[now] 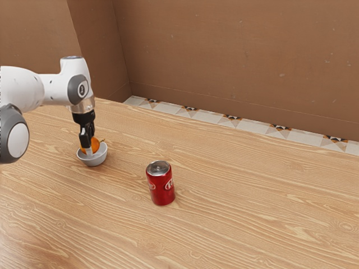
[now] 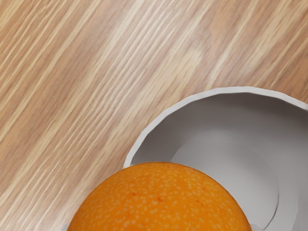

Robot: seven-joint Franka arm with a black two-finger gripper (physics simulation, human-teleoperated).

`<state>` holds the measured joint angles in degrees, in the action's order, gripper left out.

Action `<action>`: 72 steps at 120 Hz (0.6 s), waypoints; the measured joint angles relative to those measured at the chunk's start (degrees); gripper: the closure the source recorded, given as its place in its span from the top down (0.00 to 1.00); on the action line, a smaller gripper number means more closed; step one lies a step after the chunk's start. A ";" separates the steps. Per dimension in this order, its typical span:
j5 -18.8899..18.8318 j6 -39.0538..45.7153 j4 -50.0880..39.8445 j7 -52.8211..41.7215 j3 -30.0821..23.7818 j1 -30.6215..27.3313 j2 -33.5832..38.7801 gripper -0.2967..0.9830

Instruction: Place the pear in the bowl.

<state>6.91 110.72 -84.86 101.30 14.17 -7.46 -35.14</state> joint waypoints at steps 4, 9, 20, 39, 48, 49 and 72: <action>0.00 0.23 0.06 -0.21 0.00 0.00 -0.37 0.47; -0.01 0.49 0.18 -0.45 -0.01 -0.01 -0.85 0.47; -0.03 1.20 0.86 -0.93 -0.01 -0.22 -1.52 0.47; -0.05 2.87 1.89 -1.62 -0.01 -0.60 -2.14 0.48; -0.08 3.75 1.88 -1.85 -0.03 -0.62 -2.34 0.53; -0.10 3.89 1.86 -1.87 -0.04 -0.62 -2.36 0.54; -0.26 6.23 1.58 -2.33 -0.29 -0.63 -2.28 0.67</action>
<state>6.65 116.94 -83.28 98.96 13.87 -8.08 -37.42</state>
